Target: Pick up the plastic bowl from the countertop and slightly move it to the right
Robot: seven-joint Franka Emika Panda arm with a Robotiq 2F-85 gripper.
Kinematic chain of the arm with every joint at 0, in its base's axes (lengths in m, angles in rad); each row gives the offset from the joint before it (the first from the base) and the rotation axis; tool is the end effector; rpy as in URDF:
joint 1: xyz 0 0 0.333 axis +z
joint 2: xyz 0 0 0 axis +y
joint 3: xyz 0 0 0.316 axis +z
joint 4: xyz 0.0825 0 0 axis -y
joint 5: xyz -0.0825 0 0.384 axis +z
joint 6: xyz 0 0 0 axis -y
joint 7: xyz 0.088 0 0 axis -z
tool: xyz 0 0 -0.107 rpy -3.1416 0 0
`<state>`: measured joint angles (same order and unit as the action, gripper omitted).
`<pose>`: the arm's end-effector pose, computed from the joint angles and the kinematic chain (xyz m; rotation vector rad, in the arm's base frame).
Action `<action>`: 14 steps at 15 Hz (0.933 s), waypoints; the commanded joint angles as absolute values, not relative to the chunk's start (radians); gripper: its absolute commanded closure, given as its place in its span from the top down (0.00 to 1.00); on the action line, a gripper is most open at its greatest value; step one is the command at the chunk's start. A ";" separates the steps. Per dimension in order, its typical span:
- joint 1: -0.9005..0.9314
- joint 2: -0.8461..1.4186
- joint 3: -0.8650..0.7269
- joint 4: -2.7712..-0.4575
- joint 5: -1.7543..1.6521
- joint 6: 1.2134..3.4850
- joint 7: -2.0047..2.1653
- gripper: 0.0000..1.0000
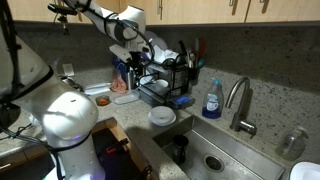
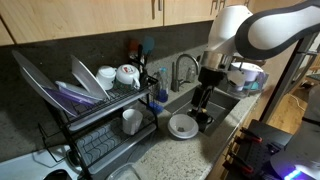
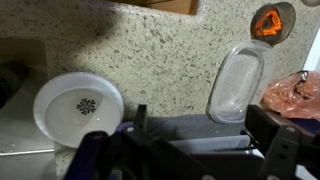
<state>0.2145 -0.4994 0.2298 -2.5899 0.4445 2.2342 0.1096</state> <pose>0.3563 0.1842 0.4336 -2.8514 -0.0909 -0.1018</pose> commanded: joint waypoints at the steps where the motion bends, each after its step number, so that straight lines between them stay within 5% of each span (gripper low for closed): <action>1: 0.245 -0.435 0.277 -2.581 0.471 2.355 0.252 1.00; 14: 0.274 -0.373 0.294 -2.581 0.448 2.389 0.323 1.00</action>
